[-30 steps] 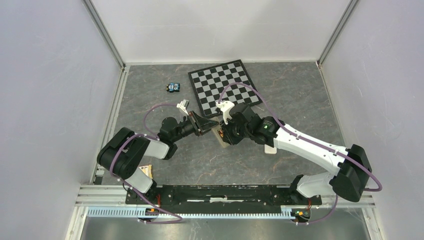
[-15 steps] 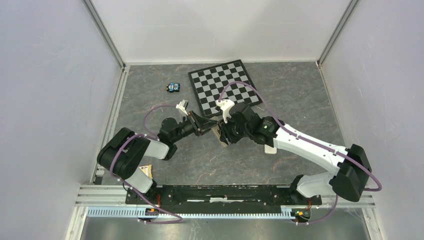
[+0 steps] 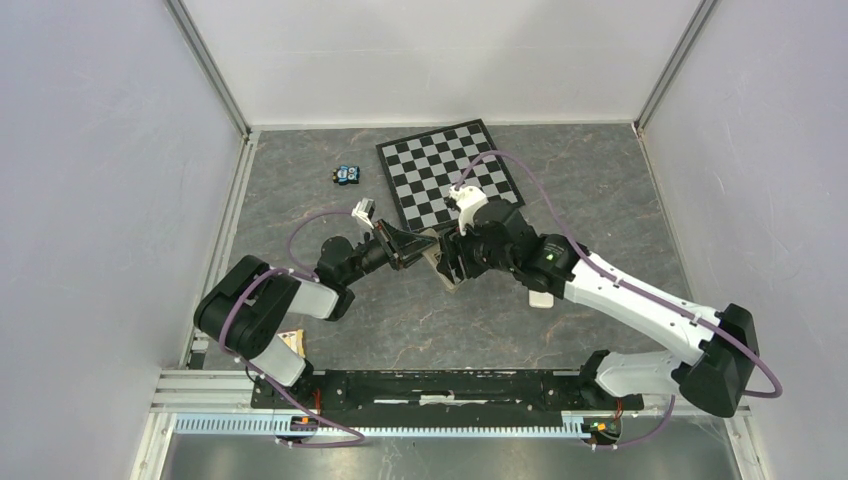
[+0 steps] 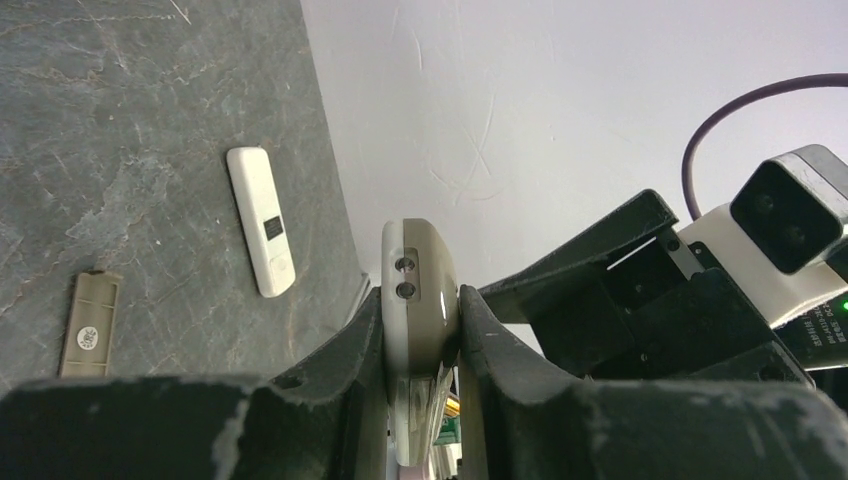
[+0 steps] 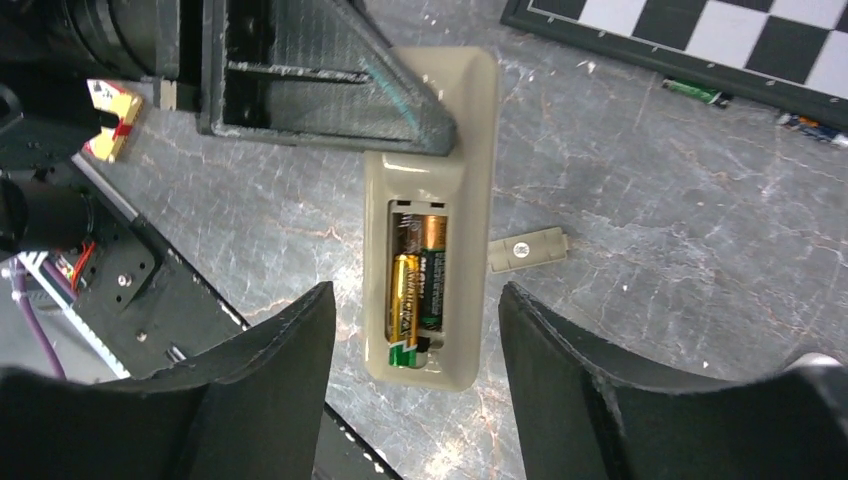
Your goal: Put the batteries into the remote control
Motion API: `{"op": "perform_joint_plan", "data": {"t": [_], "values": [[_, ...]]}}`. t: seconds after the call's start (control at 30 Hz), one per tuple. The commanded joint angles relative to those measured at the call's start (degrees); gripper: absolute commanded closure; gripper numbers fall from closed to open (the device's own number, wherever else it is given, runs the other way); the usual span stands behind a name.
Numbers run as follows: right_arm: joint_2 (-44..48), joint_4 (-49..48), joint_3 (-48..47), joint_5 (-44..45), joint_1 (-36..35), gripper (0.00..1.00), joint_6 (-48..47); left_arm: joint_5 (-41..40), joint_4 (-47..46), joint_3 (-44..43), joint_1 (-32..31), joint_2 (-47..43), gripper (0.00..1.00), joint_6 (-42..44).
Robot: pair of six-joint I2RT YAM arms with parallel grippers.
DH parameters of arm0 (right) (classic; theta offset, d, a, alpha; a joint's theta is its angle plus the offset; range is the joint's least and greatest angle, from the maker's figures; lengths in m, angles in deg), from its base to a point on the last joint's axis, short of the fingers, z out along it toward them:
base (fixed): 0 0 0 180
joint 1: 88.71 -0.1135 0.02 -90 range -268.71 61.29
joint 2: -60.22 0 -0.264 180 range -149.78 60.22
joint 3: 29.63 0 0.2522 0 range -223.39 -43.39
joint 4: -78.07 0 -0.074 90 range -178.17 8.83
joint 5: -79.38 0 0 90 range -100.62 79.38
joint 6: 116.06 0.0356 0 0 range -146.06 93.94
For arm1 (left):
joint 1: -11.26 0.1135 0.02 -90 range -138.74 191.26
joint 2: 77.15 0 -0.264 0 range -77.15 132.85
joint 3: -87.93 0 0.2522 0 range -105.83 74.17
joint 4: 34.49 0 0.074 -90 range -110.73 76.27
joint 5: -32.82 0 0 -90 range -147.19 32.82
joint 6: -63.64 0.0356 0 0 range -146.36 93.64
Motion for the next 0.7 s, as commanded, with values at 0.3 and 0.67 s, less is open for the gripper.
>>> {"op": "perform_joint_plan", "data": {"t": [0.3,0.67], "values": [[17.87,-20.73,14.31,12.53,0.96,0.02,18.65,-4.32,-5.09,0.59,-0.34,-6.91,0.98,-9.8],[25.54,-50.15,28.93,10.35,0.89,0.02,31.01,-9.17,0.48,-2.74,-0.4,-13.37,0.98,-20.56]]}}
